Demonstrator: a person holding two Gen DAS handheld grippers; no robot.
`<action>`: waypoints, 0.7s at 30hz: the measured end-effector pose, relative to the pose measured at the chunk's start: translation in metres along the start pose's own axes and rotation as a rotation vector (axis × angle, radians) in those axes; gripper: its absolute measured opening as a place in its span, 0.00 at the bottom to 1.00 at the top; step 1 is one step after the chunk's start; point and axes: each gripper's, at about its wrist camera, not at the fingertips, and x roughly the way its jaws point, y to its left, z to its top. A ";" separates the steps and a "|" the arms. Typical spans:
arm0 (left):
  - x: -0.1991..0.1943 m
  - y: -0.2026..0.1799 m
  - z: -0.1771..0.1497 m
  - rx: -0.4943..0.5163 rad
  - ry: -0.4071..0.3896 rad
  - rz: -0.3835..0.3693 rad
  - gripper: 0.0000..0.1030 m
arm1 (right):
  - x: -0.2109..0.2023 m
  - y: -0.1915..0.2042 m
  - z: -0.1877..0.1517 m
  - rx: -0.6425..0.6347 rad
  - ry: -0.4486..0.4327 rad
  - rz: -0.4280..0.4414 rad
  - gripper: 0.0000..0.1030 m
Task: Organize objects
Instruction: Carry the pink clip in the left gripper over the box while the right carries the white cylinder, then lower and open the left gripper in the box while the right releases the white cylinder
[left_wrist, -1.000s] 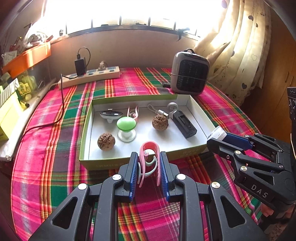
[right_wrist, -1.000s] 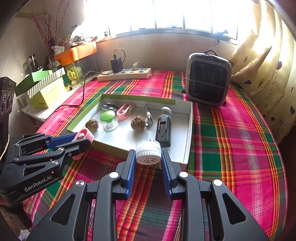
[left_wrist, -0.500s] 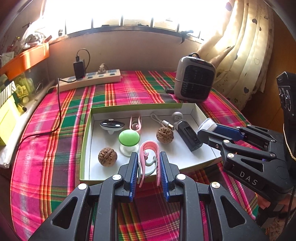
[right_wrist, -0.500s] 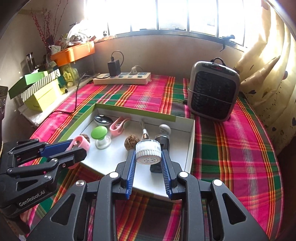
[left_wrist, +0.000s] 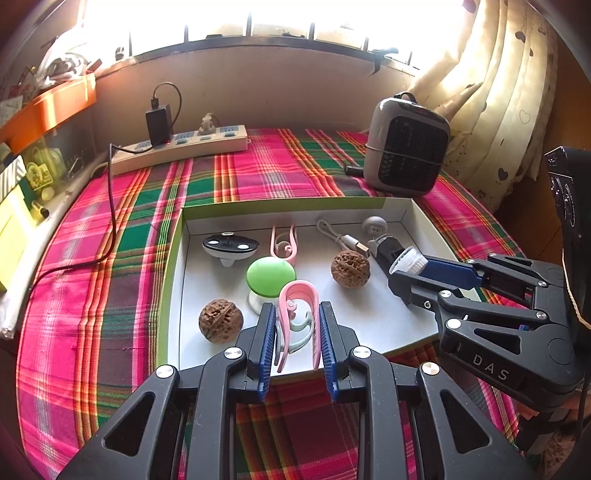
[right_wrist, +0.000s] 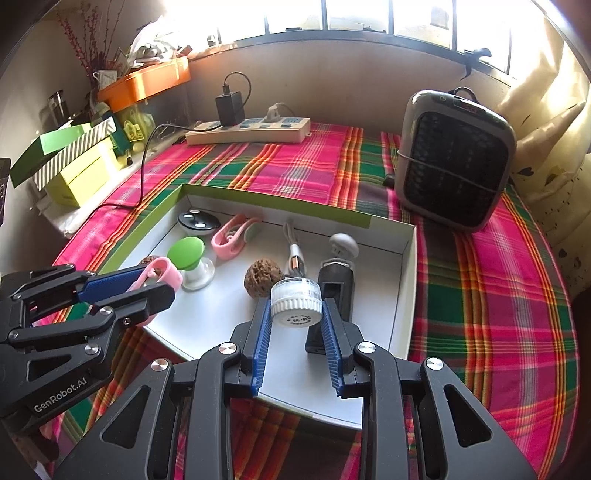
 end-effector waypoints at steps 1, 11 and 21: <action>0.001 0.000 0.000 0.000 0.002 -0.002 0.21 | 0.002 0.000 0.000 -0.002 0.005 0.003 0.28; 0.014 0.002 0.001 0.001 0.025 0.007 0.21 | 0.010 0.003 0.004 -0.020 0.020 0.006 0.28; 0.023 0.005 0.001 0.002 0.048 0.011 0.21 | 0.011 0.012 0.004 -0.042 0.023 0.019 0.28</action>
